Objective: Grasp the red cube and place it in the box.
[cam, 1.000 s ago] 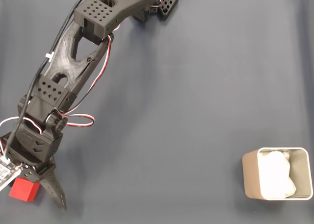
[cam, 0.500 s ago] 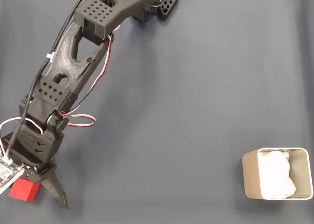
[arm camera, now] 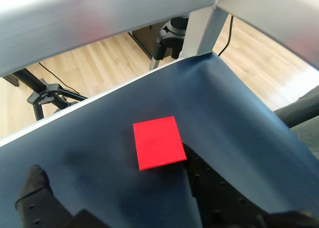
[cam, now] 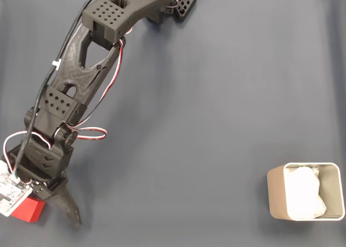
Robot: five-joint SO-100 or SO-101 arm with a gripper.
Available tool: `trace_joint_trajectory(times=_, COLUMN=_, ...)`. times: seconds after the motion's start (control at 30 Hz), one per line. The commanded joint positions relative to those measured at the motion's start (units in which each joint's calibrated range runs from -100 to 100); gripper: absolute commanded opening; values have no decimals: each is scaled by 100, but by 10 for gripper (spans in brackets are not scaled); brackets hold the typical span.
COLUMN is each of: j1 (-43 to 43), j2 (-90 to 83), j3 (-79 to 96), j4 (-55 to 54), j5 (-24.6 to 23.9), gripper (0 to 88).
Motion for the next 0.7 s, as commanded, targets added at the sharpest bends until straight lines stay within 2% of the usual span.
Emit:
trace_joint_trajectory(times=0.0, j1=-91, j2=-330, j3=-80, j4=29, j5=10, gripper=558)
trace_joint_trajectory(times=0.4, j1=-148, j2=-373, j3=-125, j4=-86, j5=-112, gripper=550)
trace_joint_trajectory(times=0.57, j1=-155, j2=-417, j3=-125, j4=-119, j5=-156, gripper=471)
trace_joint_trajectory(times=0.67, j1=-141, j2=-434, j3=-125, j4=-127, j5=-161, gripper=356)
